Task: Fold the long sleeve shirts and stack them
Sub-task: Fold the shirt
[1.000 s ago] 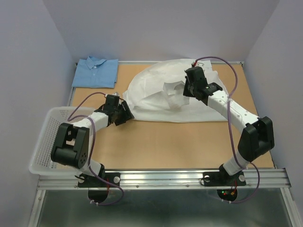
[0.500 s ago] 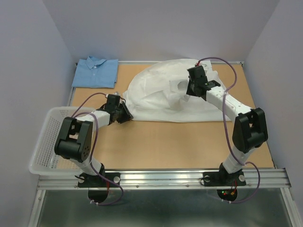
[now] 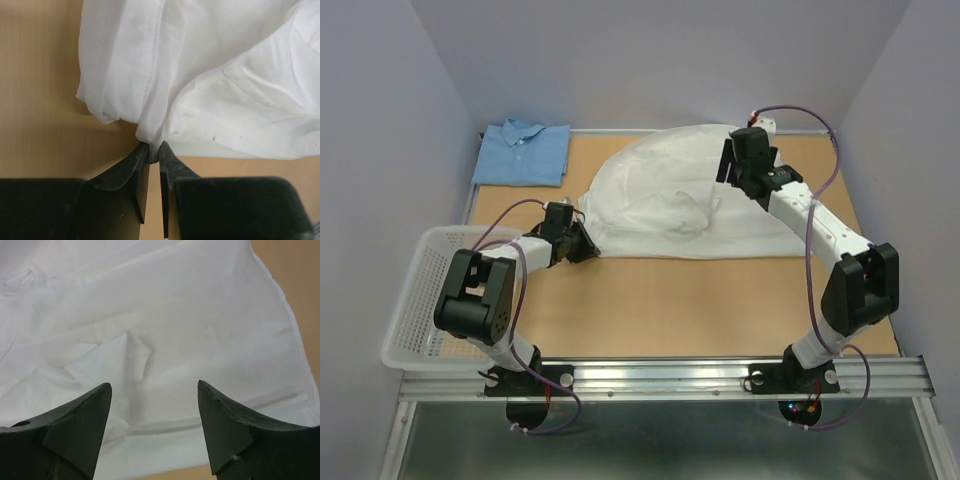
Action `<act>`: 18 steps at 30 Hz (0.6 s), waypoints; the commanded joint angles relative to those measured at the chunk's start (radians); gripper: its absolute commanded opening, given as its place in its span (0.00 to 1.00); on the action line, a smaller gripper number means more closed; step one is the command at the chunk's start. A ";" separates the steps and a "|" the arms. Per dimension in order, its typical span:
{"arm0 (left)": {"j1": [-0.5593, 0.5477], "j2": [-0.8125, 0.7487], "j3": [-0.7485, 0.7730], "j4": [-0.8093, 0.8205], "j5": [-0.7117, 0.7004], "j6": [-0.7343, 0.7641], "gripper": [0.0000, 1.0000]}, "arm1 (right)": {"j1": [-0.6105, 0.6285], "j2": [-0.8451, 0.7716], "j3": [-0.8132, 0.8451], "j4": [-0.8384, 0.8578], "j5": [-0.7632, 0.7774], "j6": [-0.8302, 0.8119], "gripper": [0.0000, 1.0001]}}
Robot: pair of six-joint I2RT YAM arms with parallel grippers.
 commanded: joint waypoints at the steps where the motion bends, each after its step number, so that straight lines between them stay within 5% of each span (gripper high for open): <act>1: 0.002 -0.088 -0.072 -0.072 -0.006 0.000 0.18 | -0.019 -0.124 -0.126 0.019 -0.004 0.079 0.75; 8: 0.005 -0.165 -0.106 -0.084 0.002 0.015 0.19 | -0.180 -0.259 -0.331 -0.007 -0.173 0.188 0.75; 11: 0.005 -0.239 -0.092 -0.153 0.006 0.041 0.34 | -0.192 -0.277 -0.372 -0.025 -0.173 0.191 0.75; 15: 0.004 -0.348 -0.040 -0.221 -0.017 0.090 0.66 | -0.257 -0.291 -0.420 -0.036 -0.206 0.234 0.75; 18: 0.005 -0.363 0.015 -0.264 -0.030 0.127 0.67 | -0.367 -0.303 -0.447 -0.041 -0.293 0.280 0.74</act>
